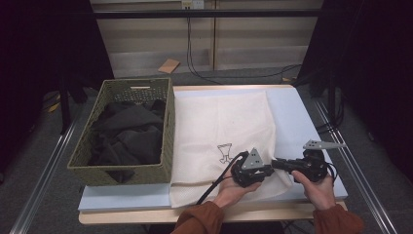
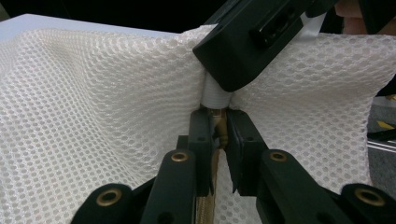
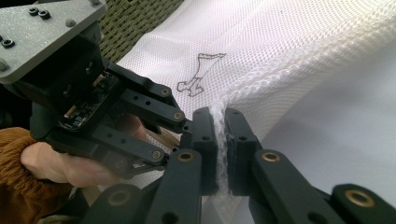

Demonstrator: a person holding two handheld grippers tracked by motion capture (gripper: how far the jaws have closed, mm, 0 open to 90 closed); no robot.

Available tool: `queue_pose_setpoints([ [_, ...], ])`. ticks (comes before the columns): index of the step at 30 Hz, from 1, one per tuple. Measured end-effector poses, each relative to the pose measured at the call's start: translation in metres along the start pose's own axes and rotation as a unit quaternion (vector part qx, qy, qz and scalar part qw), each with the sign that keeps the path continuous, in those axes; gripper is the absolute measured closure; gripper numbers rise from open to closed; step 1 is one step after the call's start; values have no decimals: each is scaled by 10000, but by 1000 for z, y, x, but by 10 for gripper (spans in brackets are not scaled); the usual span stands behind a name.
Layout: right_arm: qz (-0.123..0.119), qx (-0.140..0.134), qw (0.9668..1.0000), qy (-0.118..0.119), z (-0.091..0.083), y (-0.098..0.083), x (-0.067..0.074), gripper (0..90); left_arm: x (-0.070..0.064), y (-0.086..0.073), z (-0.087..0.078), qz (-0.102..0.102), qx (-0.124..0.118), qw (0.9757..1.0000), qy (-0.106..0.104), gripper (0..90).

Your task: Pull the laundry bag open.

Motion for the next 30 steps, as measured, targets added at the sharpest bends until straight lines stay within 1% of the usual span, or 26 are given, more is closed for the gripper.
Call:
queue_pose_setpoints([
  [1, -17, 0, 10000, -11, 0, 0, 0, 854, -1, 1, 1, -10, -50, 10000, 25, 812],
  [2, 14, -11, 10000, -6, 0, 0, 0, 854, -1, 1, 2, 52, -33, 10000, 7, 811],
  [3, 13, -11, 10000, -11, 1, -1, -1, 854, -2, 1, 3, -2, -44, 10000, 32, 811],
  [5, 10, -9, 10000, -24, 1, -1, -1, 854, -3, 1, 3, 16, -34, 9999, 118, 818],
  [6, 29, -3, 10000, -28, 0, -1, -1, 854, -2, 1, 3, 25, 18, 9999, 98, 820],
  [7, 26, 1, 10000, -26, 0, -1, -1, 854, -2, 1, 4, 26, 9, 10000, 80, 822],
  [8, 25, -7, 10000, -37, -1, -1, -2, 854, -3, 1, 4, 12, 38, 9999, 93, 824],
  [10, 59, -27, 10000, -72, -1, -2, -4, 854, -2, 0, 2, 71, 225, 9996, 136, 825],
  [11, 66, -46, 9999, -85, -1, -2, -5, 854, -2, 0, 3, -13, 178, 9998, 98, 825],
  [12, 96, -67, 9999, -103, -2, -2, -6, 854, -1, 0, 1, -5, 205, 9998, 80, 826],
  [13, 75, -95, 9998, -141, -3, -2, -8, 854, -1, 0, 1, -33, 179, 9998, 57, 826],
  [14, 98, -98, 9998, -135, -3, -2, -8, 854, 0, 0, 0, 9, 242, 9997, 31, 826],
  [17, 113, -125, 9997, -170, -5, -2, -10, 854, 0, 0, -2, 39, 265, 9996, -12, 826],
  [18, 100, -140, 9997, -172, -5, -2, -11, 854, 0, 1, -3, 43, 339, 9994, 2, 826],
  [19, 107, -142, 9997, -173, -5, -2, -11, 854, 0, 1, -3, 51, 302, 9995, -18, 826],
  [20, 119, -154, 9997, -178, -6, -2, -11, 854, 1, 2, -3, 112, 343, 9993, -39, 826],
  [21, 121, -152, 9997, -161, -6, -2, -11, 854, 0, 2, -3, 56, 313, 9995, -77, 826],
  [22, 123, -139, 9997, -158, -7, -2, -11, 854, 0, 3, -3, 30, 302, 9995, -68, 826],
  [24, 128, -152, 9997, -135, -7, -3, -12, 855, 0, 2, -4, 21, 349, 9993, -110, 826],
  [25, 128, -160, 9997, -137, -7, -3, -12, 855, 1, 2, -5, 78, 397, 9992, -60, 826],
  [26, 134, -184, 9996, -160, -7, -2, -13, 855, 1, 2, -5, 36, 363, 9993, -89, 826],
  [28, 128, -183, 9996, -144, -8, -1, -13, 855, 0, 2, -6, 55, 429, 9991, -32, 826],
  [29, 116, -207, 9996, -151, -7, -1, -12, 855, 1, 1, -6, 35, 420, 9991, -75, 826],
  [30, 116, -207, 9996, -156, -7, 0, -12, 855, 2, 1, -6, 1, 394, 9992, -72, 826],
])
Point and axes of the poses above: each handheld gripper's, and its own axes: z roughly forward along the jaws, y roughly out of its top, x roughly to its left, the point moved 4 cm from there along z, roughly forward along the jaws, and after that the axes turned 3 degrees about z, right-handed, at the moved point
